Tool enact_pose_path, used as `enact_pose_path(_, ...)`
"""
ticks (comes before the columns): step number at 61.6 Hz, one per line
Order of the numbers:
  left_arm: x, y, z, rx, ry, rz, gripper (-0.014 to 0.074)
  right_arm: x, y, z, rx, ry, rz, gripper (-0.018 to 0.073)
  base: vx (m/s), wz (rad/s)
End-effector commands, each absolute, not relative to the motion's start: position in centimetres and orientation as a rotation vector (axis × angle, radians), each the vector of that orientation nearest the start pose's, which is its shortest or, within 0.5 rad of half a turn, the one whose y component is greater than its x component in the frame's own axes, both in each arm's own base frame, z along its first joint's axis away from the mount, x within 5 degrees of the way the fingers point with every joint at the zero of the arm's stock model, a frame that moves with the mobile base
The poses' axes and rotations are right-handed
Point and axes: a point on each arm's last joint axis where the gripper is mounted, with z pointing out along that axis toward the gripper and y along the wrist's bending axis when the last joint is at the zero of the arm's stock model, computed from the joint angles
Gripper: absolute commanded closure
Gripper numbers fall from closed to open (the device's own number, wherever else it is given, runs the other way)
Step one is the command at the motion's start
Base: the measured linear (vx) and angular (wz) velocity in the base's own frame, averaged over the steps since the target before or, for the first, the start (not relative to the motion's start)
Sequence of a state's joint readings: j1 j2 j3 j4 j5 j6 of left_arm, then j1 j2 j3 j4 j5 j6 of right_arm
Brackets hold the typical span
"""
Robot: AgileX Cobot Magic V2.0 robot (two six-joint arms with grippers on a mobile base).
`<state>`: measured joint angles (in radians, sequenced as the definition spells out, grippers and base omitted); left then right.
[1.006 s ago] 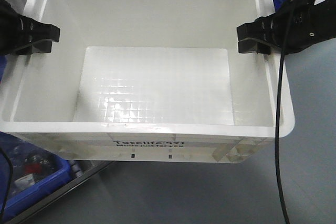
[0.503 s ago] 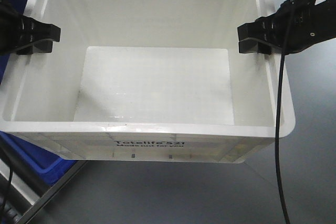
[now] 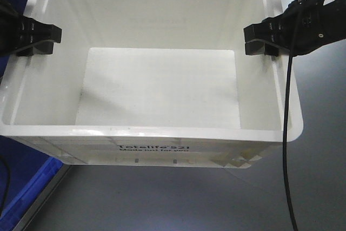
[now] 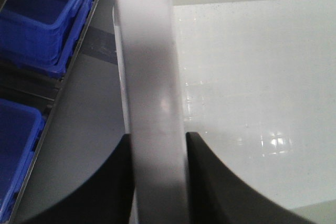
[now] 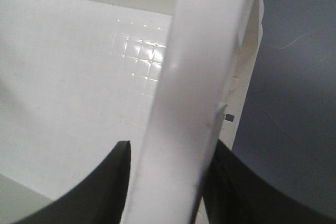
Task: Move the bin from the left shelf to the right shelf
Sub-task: 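Hold the tote with both grippers while the base drives to another shelf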
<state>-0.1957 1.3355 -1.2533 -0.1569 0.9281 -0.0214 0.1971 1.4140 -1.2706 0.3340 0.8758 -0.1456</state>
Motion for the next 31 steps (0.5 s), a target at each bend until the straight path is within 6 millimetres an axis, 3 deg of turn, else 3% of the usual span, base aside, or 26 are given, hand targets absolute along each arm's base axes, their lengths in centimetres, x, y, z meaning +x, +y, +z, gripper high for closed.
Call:
enact_pose_path(1, 26.53, -6.76, 38.89, 0.157, 2.317, -0.333, 0.0601, 28.73, 7.96, 37.78, -0.261, 2.286, 0.428, 0.0564, 0.12, -0.46)
enact_pose_path(31, 26.53, -6.76, 38.89, 0.157, 2.317, -0.333, 0.0601, 28.73, 7.96, 37.78, -0.261, 2.286, 0.428, 0.0564, 0.15, -0.56)
